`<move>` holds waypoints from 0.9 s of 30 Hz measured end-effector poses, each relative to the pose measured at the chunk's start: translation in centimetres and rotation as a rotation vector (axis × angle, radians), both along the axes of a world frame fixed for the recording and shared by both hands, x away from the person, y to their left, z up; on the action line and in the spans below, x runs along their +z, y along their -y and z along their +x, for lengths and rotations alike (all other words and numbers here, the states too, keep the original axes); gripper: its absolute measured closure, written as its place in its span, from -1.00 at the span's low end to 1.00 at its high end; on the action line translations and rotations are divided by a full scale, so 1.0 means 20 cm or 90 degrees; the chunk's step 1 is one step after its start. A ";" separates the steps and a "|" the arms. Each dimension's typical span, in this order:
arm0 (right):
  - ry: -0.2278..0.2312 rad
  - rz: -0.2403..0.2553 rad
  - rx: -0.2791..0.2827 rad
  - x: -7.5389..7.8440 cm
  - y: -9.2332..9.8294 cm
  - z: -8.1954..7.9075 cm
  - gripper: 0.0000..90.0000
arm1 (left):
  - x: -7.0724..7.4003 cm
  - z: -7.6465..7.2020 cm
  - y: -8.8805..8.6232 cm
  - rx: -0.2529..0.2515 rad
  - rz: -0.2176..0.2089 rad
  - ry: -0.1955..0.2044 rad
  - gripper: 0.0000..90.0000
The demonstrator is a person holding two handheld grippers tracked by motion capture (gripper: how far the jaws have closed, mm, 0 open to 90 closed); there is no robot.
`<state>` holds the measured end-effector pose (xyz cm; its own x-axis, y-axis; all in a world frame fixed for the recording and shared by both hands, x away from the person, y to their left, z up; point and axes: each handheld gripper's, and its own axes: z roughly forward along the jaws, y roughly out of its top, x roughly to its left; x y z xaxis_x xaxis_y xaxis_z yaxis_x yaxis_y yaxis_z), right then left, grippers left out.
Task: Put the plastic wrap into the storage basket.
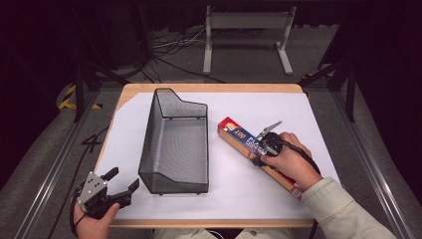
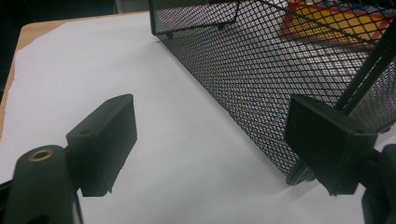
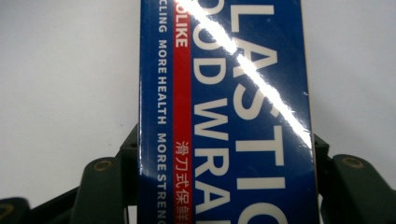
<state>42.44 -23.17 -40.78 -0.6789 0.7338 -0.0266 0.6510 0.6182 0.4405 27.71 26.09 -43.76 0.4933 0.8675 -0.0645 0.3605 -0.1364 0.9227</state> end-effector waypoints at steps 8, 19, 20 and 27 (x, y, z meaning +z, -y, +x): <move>0.013 0.035 -0.010 0.12 -0.01 -0.03 -0.11 | 0.00 -0.01 0.00 0.000 0.001 0.002 -0.60; 0.016 0.076 -0.033 0.27 -0.05 -0.04 -0.11 | 0.00 -0.01 0.00 0.001 0.003 0.002 -0.60; 0.015 0.078 -0.035 0.29 -0.05 -0.05 -0.11 | 0.00 -0.01 0.00 0.001 0.003 0.001 -0.60; 0.017 0.087 -0.046 0.38 -0.09 -0.08 -0.11 | 0.01 -0.01 0.00 -0.002 0.002 0.003 -0.60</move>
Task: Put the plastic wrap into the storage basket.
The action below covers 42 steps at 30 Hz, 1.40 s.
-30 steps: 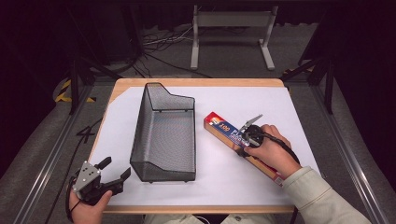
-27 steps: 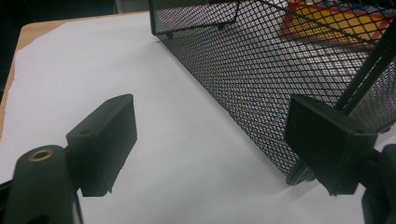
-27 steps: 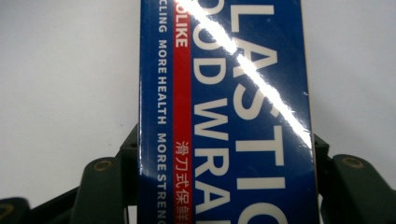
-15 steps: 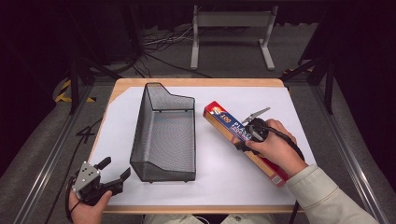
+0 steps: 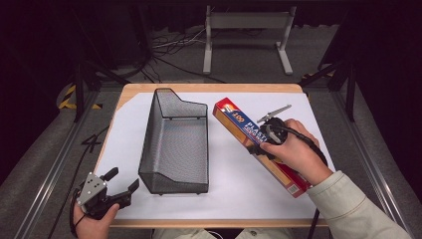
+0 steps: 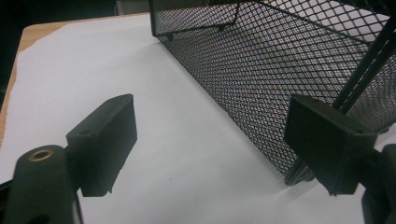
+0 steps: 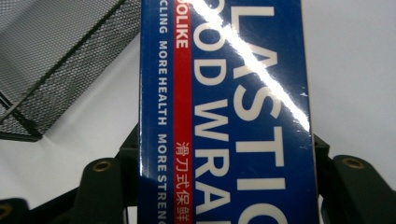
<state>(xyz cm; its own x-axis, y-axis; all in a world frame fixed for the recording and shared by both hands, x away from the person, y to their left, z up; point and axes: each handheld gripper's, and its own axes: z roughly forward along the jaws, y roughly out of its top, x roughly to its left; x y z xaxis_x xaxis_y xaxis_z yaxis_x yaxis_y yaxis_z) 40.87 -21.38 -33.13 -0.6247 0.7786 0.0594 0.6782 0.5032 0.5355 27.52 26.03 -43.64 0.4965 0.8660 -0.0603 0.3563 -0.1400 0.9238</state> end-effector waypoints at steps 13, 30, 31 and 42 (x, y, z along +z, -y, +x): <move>-0.009 0.017 0.008 0.15 -0.11 -0.06 -0.11 | 0.00 0.00 0.00 0.000 0.002 0.001 -0.60; -0.041 0.077 -0.015 0.22 -0.35 -0.09 -0.11 | 0.00 0.00 0.00 0.000 0.002 0.002 -0.60; -0.045 0.075 -0.018 0.22 -0.37 -0.09 -0.11 | 0.00 0.00 0.00 0.000 0.002 0.002 -0.60; -0.065 0.055 -0.017 0.23 -0.52 -0.05 -0.12 | 0.00 0.03 0.00 -0.009 -0.001 0.005 -0.60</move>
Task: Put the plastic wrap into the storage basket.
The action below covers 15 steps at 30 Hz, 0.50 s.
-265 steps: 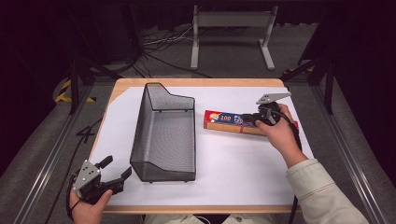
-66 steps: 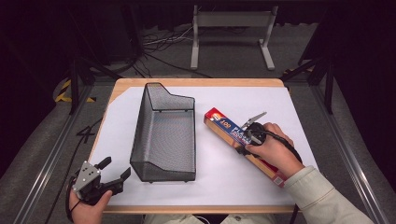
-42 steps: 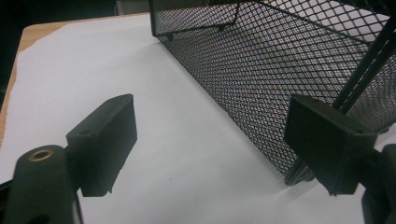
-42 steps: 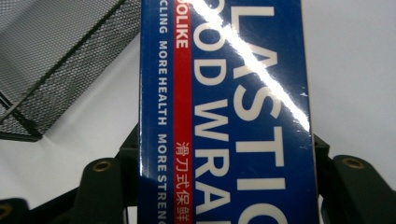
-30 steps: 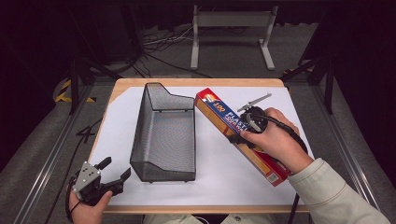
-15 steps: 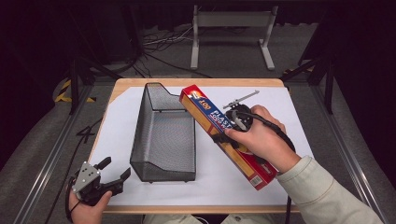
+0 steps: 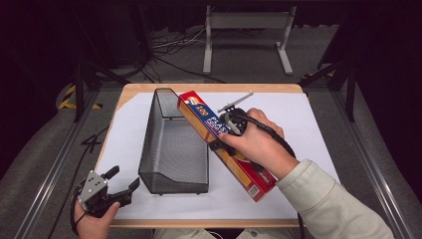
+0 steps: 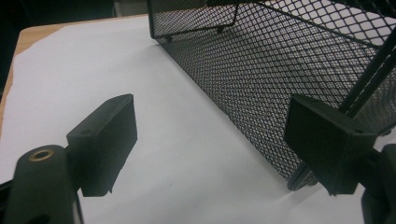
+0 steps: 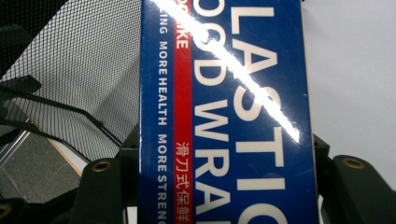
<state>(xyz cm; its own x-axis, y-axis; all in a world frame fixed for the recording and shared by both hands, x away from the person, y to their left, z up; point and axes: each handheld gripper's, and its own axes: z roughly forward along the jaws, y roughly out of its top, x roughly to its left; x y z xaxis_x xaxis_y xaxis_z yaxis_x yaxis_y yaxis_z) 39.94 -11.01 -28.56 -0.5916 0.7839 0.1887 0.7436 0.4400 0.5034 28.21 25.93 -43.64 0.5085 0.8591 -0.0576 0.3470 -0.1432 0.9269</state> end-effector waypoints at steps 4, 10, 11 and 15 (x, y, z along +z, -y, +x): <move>-0.026 0.015 -0.015 -0.01 -0.07 0.05 -0.12 | 0.00 0.01 0.00 -0.004 -0.004 0.002 -0.60; -0.035 0.018 -0.032 -0.03 -0.15 0.09 -0.12 | 0.01 0.03 0.01 -0.008 -0.008 0.005 -0.60; -0.039 0.020 -0.034 -0.03 -0.16 0.09 -0.12 | 0.01 0.03 0.01 -0.008 -0.008 0.005 -0.60; -0.058 0.026 -0.049 -0.05 -0.19 0.11 -0.12 | 0.01 0.03 0.01 -0.009 -0.010 0.005 -0.60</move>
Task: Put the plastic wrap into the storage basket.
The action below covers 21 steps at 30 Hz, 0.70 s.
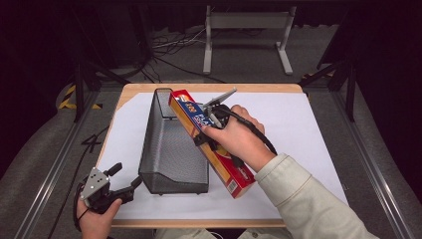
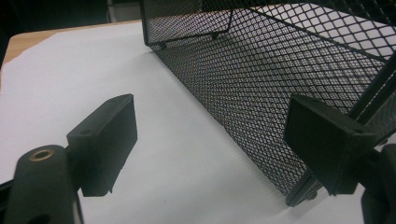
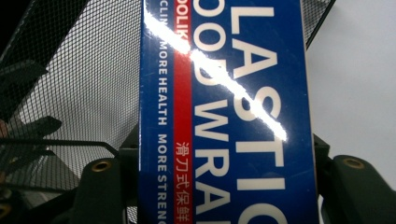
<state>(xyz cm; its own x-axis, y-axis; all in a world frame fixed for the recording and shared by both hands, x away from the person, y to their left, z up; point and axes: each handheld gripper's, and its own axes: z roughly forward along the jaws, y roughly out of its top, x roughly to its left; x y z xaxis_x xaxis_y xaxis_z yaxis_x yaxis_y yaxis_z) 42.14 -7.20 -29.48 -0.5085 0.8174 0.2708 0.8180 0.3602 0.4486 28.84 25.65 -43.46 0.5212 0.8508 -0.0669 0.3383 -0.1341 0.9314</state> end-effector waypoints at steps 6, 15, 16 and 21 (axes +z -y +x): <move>-0.022 -0.007 -0.019 -0.03 -0.05 0.05 -0.12 | 0.00 0.00 0.00 -0.002 -0.003 0.001 -0.60; -0.071 -0.001 -0.038 -0.11 -0.13 0.10 -0.12 | 0.00 -0.01 -0.01 0.002 -0.008 0.002 -0.60; -0.065 -0.006 -0.035 -0.12 -0.14 0.10 -0.12 | 0.00 -0.01 -0.01 0.001 -0.006 0.003 -0.60; -0.069 -0.009 -0.039 -0.14 -0.18 0.11 -0.12 | 0.00 -0.02 -0.02 0.003 -0.006 0.004 -0.60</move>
<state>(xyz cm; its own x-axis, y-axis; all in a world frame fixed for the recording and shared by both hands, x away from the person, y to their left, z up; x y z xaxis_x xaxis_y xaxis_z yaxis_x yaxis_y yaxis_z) 44.44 -3.69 -32.27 -0.4258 0.8505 0.3088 0.8819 0.3138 0.3520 28.41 26.06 -43.51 0.5176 0.8526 -0.0717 0.3336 -0.1239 0.9345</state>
